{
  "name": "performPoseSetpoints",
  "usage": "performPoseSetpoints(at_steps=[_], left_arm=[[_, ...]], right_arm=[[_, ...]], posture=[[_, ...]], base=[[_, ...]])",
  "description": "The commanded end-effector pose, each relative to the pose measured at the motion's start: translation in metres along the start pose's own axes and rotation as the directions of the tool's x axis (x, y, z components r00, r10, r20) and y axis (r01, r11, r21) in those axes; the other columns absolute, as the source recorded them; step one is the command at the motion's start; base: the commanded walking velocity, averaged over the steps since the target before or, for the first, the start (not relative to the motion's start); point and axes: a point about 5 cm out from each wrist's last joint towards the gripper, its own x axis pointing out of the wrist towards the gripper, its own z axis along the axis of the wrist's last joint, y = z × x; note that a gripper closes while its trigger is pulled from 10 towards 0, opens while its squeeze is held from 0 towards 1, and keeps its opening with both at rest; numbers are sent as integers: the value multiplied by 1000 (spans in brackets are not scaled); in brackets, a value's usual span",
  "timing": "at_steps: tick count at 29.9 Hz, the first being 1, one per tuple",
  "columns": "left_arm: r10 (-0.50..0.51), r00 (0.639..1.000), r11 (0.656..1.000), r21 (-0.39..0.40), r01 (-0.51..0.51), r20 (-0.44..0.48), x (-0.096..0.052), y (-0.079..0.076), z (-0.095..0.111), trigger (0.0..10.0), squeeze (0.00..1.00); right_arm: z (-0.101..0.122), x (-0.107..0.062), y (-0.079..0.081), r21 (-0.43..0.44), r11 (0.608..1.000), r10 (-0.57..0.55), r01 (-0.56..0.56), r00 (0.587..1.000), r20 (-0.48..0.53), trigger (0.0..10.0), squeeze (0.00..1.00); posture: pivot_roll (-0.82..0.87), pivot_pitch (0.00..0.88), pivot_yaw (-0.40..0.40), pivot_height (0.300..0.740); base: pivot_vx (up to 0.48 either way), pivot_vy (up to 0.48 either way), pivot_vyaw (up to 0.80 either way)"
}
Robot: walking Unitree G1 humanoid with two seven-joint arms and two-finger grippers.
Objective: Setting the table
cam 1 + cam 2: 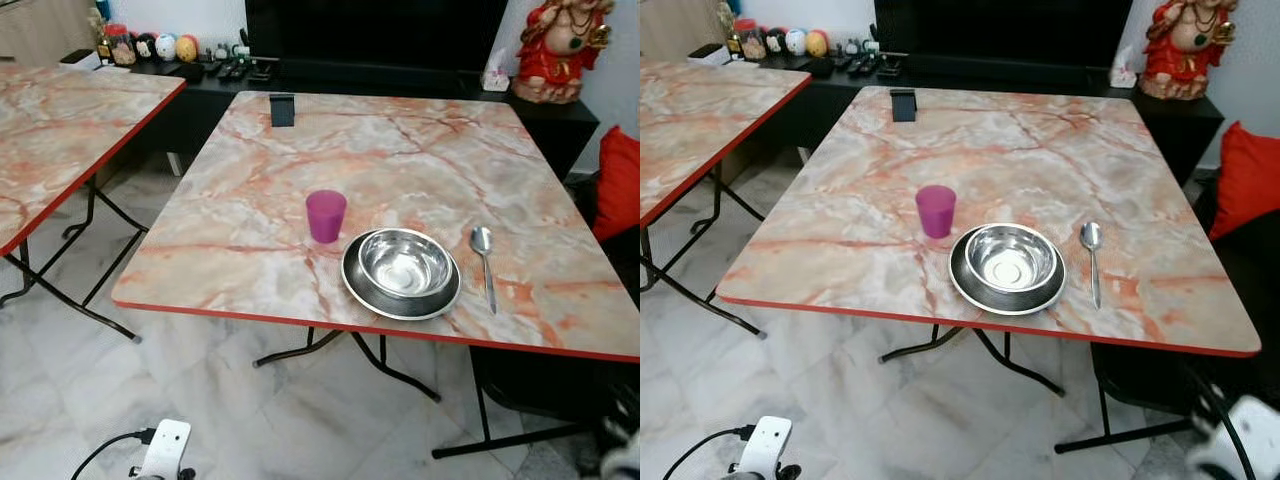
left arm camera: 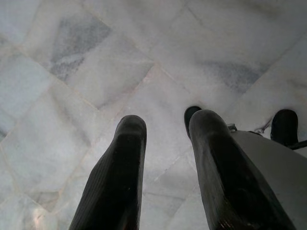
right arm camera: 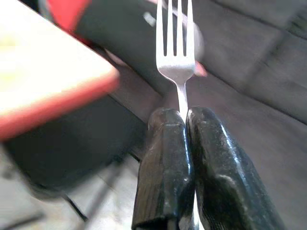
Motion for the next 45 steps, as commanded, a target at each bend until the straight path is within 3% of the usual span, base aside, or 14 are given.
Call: performPoseSetpoints(at_steps=[1,5,11,13,14,15,17,19,20,22,29,33,45], left_arm=[[5,1000,1000,15,-5,-7,0,2,-1,10000,0],[6,1000,1000,9,-6,-6,0,1,-1,10000,0],[10,1000,1000,-3,-10,-6,0,1,-2,10000,0],[11,1000,1000,-4,-11,-6,0,1,-1,10000,0],[11,1000,1000,-4,-11,-6,0,1,-1,10000,0],[11,1000,1000,-1,-11,-6,0,1,-1,10000,0],[11,1000,1000,0,-11,-7,0,1,-2,10000,0],[11,1000,1000,1,-11,-7,0,2,-2,10000,0],[12,1000,1000,-8,-12,-2,0,2,-2,10000,0],[14,1000,1000,-21,-14,4,-1,2,-2,10000,0],[15,1000,999,-28,-15,4,-1,2,-4,10000,0],[16,1000,999,-31,-15,6,-1,2,-3,10000,0],[12,1000,999,-33,-12,4,-1,2,-3,10000,0]], right_arm=[[20,10,4,20,999,29,-31,996,85,10000,0],[62,44,25,6,982,183,-189,955,233,10000,0],[81,68,45,14,951,301,-310,932,202,10000,0],[82,79,54,-95,935,354,-343,925,136,10000,0],[82,81,55,-85,932,362,-353,924,127,10000,0],[92,86,59,18,920,386,-392,913,131,10000,0],[102,90,65,42,899,427,-437,892,150,10000,0],[109,90,71,45,880,460,-473,872,169,10000,0],[118,88,82,-8,848,523,-531,832,186,10000,0],[122,87,87,-76,829,558,-555,807,193,10000,0],[111,77,100,-4,789,608,-615,779,155,10000,0],[104,81,102,-15,794,606,-608,788,108,10000,0],[124,84,105,22,804,583,-594,795,169,10000,0]], posture=[[-57,0,-16,740],[-57,0,-19,740],[-45,0,-22,740],[-46,0,-20,740],[-48,0,-18,740],[-48,0,-18,740],[-45,0,-13,740],[-46,0,-13,740],[-43,0,-15,740],[-35,0,-20,740],[-29,0,-17,740],[-31,0,-17,740],[-30,0,-19,740]], base=[[0,0,0],[0,0,0],[0,0,0],[0,0,0],[0,0,0],[0,0,0],[0,0,0],[0,0,0],[0,0,0],[0,0,0],[0,0,0],[0,0,0],[0,0,0]])
